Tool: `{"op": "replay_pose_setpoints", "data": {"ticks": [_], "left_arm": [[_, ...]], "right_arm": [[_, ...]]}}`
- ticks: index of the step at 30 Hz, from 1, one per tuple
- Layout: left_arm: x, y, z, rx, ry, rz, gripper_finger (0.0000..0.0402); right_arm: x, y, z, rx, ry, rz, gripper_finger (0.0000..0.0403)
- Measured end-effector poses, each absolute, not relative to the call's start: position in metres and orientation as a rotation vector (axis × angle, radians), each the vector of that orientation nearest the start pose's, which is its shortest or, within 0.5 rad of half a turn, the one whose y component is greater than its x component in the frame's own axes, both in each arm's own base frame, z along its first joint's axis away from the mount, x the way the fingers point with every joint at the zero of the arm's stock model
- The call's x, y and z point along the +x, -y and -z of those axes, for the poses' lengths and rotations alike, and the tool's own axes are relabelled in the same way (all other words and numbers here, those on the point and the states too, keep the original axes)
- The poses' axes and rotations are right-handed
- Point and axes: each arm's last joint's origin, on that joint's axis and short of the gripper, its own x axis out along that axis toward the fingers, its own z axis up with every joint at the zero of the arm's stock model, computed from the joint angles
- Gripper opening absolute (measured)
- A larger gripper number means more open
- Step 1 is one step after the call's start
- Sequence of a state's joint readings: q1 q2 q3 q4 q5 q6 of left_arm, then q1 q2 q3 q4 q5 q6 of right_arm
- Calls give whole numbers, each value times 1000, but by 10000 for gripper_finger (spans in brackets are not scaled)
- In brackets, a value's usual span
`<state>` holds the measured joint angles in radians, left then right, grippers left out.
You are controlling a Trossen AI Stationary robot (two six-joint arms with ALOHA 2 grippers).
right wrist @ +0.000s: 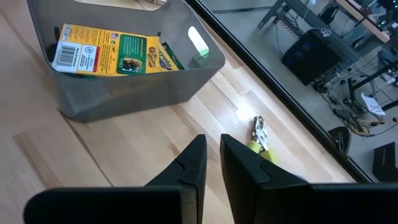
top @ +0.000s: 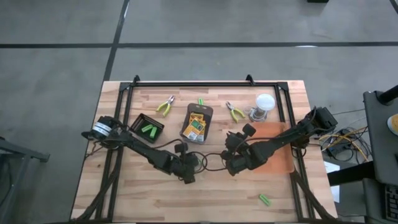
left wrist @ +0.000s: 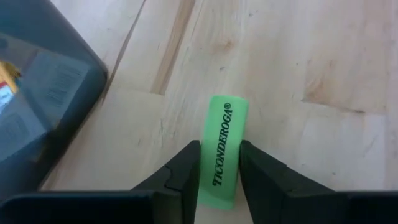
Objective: Pick & Place School Supplies
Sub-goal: Put the middle light green eraser into the black bin
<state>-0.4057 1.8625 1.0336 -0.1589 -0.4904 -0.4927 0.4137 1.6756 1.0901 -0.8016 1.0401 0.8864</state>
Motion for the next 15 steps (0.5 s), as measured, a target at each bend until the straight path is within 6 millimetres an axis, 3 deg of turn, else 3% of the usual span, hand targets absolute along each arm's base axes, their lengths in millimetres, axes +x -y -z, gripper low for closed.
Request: {"op": "replay_pose_setpoints", "data": {"ticks": [15], "left_arm": [[324,121,-164,-16,-779,-386,108]], "right_arm": [[287,-99,-200,-127,-678,881,43]]}}
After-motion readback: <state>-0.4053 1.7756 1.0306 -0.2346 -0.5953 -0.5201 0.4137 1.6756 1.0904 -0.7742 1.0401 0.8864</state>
